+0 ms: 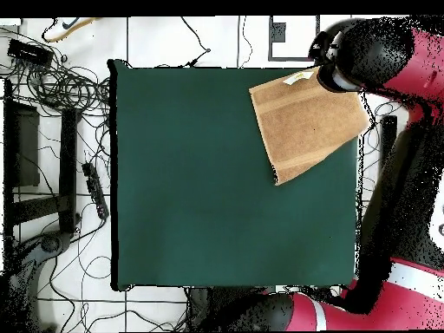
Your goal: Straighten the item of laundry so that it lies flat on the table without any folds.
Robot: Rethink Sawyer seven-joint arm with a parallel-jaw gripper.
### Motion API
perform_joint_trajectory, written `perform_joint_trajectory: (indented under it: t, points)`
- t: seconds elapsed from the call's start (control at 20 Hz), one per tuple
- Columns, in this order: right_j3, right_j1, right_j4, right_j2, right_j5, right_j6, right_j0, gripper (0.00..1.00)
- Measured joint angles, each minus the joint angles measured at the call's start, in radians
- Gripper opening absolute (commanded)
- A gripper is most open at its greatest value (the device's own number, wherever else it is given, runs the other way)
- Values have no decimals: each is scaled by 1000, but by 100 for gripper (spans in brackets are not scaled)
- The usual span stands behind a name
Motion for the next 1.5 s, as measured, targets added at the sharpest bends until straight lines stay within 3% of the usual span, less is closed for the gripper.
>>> perform_joint_trajectory:
  t: [0.25,0.8,1.25,1.5]
  points:
    - [-7,-17,-18,27,16,-73,-28,100]
    - [-28,-56,-37,46,25,-357,-94,100]
    - [-19,-61,-48,46,22,-366,-86,100]
    - [51,-78,-53,45,-24,-366,-83,100]
